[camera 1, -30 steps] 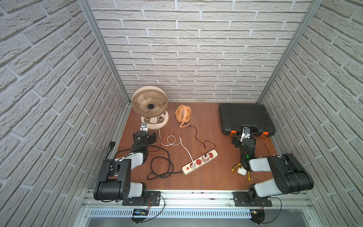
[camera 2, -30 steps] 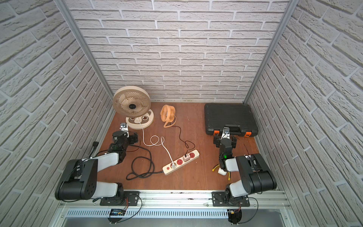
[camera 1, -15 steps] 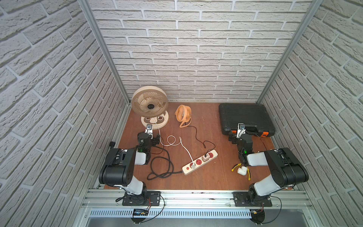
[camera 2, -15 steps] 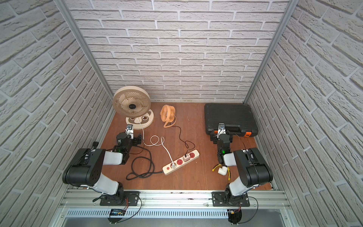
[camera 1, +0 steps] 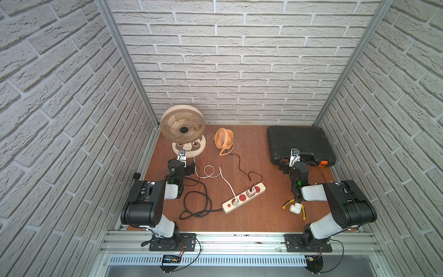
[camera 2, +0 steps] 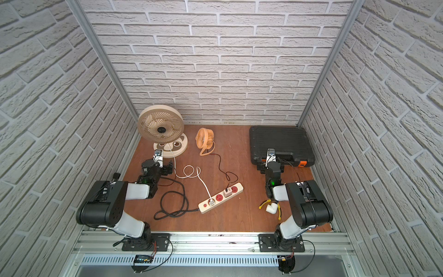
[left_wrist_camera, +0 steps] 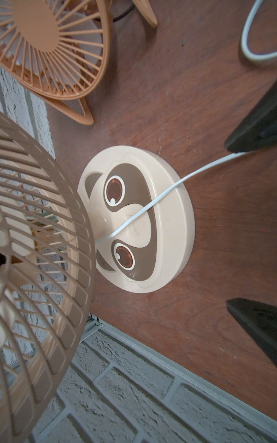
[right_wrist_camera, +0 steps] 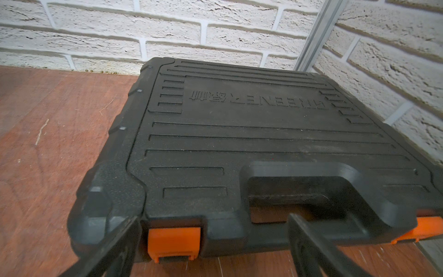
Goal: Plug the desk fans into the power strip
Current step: Reset both arms
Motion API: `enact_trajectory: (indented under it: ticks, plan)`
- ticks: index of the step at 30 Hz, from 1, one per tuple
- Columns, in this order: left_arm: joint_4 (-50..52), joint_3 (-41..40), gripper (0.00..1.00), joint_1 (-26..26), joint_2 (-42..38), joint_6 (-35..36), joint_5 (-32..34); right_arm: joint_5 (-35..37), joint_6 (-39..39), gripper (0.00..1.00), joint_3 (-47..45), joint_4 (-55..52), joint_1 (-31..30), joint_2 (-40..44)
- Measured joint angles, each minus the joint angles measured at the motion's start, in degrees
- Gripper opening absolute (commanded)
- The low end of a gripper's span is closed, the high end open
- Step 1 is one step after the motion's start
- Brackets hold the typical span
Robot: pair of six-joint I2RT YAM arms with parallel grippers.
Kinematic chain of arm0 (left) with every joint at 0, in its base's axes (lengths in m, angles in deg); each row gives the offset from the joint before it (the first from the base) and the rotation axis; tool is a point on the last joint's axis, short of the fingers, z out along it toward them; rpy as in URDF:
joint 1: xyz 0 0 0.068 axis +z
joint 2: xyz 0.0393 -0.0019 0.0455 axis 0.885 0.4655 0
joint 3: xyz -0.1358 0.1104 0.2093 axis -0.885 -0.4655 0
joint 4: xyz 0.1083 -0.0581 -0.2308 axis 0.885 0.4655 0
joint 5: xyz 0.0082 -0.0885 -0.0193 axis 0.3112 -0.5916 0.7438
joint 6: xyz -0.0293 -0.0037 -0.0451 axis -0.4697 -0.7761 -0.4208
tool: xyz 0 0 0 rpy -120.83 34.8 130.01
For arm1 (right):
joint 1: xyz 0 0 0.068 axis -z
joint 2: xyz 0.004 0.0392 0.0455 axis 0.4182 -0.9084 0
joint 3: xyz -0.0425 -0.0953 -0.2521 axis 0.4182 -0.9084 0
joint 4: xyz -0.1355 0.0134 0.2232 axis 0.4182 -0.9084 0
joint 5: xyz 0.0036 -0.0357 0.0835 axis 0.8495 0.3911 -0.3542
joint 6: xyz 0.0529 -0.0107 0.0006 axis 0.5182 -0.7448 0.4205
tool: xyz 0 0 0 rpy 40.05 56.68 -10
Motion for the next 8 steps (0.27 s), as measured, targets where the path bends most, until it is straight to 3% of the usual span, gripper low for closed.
enact_trajectory:
  ticks: [8]
  plan:
    - [0.0, 0.0, 0.98, 0.02, 0.0, 0.0, -0.02, -1.73, 0.24, 0.99, 0.22, -0.48, 1.05, 0.02]
